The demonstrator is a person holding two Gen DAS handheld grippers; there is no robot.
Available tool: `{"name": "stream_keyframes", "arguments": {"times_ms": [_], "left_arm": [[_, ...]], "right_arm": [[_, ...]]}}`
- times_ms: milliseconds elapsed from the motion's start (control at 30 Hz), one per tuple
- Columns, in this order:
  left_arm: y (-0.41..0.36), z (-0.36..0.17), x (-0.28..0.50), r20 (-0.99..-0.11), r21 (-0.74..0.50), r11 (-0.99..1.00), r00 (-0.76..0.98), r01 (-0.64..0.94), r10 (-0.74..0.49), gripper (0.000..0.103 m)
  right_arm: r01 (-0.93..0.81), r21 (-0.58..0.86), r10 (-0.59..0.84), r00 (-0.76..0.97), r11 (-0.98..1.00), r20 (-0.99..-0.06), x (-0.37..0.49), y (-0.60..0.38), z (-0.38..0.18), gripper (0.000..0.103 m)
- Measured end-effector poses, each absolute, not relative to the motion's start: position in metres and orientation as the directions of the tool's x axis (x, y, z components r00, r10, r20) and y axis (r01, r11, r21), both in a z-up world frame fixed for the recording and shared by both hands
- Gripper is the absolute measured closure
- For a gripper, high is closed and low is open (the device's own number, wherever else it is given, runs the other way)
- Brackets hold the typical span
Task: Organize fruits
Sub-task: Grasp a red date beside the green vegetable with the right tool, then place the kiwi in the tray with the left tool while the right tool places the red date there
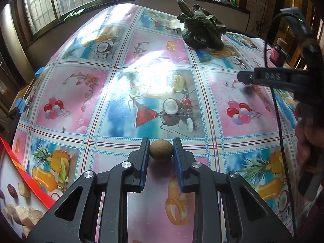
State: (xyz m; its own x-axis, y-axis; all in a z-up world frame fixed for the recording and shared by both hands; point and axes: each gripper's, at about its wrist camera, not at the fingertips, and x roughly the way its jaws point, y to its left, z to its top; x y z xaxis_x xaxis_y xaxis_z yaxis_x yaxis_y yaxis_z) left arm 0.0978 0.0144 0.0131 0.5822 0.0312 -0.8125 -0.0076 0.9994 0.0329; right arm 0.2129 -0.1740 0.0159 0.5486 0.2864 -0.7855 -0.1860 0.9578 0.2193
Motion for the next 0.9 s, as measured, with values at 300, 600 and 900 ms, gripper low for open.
{"name": "stream_keyframes", "arguments": {"times_ms": [300,600,900], "left_arm": [[0.006,0.027,0.080,-0.794,0.043,0.999,0.607,-0.005,0.037,0.080],[0.015,0.035,0.030,-0.829,-0.105,0.993,0.547,0.048,-0.114,0.081],[0.053,0.058,-0.021,-0.802,-0.075,0.997,0.592,0.036,-0.082,0.081]], "right_arm": [[-0.230,0.189,0.289,0.564,0.955,-0.774,0.088,-0.168,0.028,0.073],[-0.296,0.180,0.325,0.572,0.938,-0.753,0.024,-0.146,0.041,0.073],[-0.371,0.203,0.395,0.567,0.906,-0.723,-0.014,-0.122,0.051,0.073]]}}
